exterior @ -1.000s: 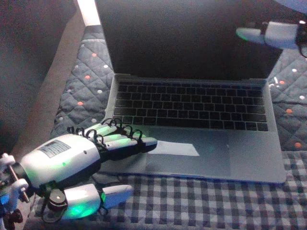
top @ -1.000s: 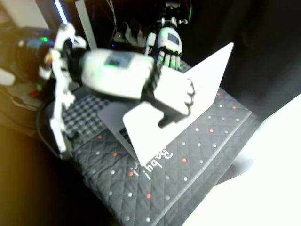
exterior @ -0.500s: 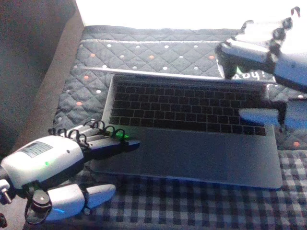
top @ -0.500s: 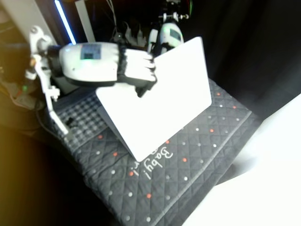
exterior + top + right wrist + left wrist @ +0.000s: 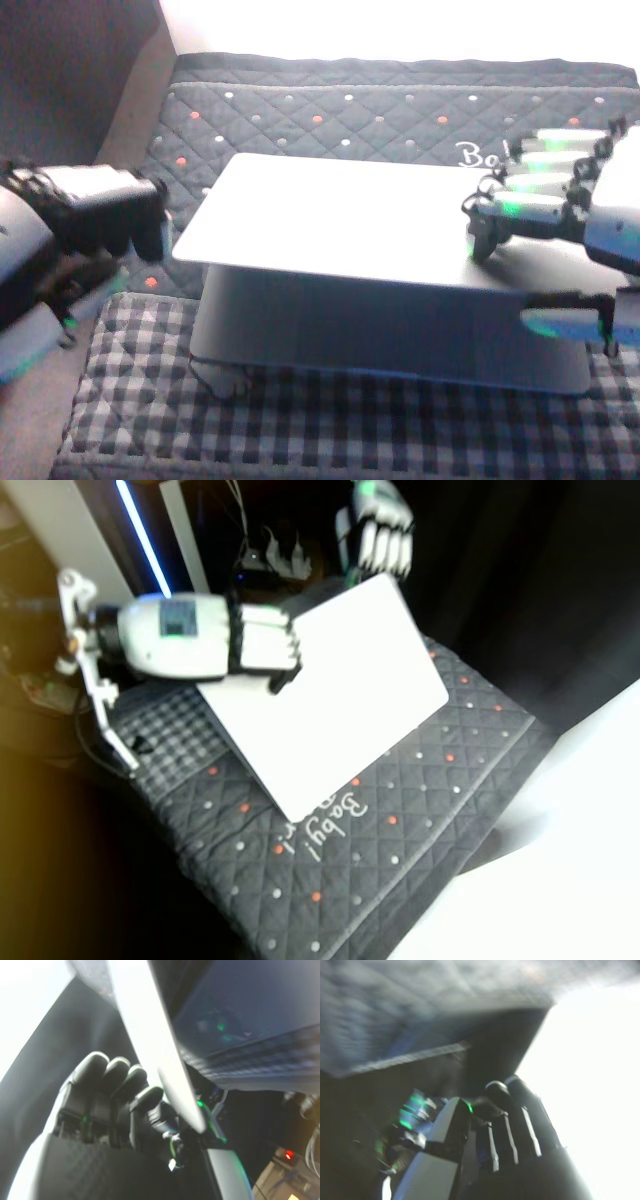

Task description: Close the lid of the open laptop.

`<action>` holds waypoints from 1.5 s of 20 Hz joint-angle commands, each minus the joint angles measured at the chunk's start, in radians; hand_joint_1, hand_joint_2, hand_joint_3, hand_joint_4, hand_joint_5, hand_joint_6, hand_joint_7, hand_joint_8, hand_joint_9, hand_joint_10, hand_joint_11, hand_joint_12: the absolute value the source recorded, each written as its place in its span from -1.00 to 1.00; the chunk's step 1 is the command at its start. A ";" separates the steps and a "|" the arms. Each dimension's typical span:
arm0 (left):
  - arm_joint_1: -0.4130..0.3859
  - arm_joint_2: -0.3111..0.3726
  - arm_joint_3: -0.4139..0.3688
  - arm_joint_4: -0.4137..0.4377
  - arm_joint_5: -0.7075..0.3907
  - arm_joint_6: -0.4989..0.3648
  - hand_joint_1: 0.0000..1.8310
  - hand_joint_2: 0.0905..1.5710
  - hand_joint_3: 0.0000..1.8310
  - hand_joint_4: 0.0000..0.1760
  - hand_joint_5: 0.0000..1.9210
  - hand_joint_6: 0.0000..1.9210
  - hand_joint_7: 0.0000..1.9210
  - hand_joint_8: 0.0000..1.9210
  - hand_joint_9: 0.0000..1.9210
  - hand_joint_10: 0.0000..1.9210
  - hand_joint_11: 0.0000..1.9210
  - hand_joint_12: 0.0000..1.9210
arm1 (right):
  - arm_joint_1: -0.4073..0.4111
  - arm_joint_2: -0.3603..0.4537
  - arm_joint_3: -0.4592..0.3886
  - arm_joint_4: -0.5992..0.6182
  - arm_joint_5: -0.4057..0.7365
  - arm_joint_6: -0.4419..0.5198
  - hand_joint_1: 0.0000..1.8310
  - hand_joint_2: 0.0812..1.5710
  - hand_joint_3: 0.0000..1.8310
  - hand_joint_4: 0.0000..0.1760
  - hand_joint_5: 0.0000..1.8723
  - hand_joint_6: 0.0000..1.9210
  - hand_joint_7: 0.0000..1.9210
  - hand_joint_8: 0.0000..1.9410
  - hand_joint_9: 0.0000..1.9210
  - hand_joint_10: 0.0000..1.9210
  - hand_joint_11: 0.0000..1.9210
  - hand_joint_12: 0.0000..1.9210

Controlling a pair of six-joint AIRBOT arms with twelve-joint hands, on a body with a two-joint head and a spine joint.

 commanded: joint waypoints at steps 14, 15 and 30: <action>-0.038 0.001 0.037 -0.063 -0.244 0.009 -0.08 0.82 -1.00 -1.00 -0.86 0.04 -0.71 -0.12 -0.77 0.09 -0.96 0.50 | -0.104 -0.045 0.018 -0.063 -0.037 0.135 -0.57 0.74 -1.00 -1.00 -0.96 -0.28 -0.78 -0.47 -0.94 0.10 -0.98 0.86; -0.038 0.001 0.038 -0.063 -0.242 0.009 -0.08 0.82 -1.00 -1.00 -0.86 0.04 -0.71 -0.12 -0.77 0.09 -0.96 0.50 | -0.103 -0.045 0.016 -0.060 -0.017 0.135 -0.57 0.74 -1.00 -1.00 -0.96 -0.28 -0.78 -0.47 -0.94 0.10 -0.98 0.86; -0.042 0.017 0.061 -0.135 -0.284 0.005 -0.69 0.73 -1.00 0.87 -1.00 -1.00 -1.00 -1.00 -1.00 -1.00 -1.00 -1.00 | -0.104 0.154 -0.119 0.355 0.343 -0.306 -0.81 0.78 -1.00 -0.65 -1.00 -1.00 -1.00 -1.00 -1.00 -1.00 -1.00 -1.00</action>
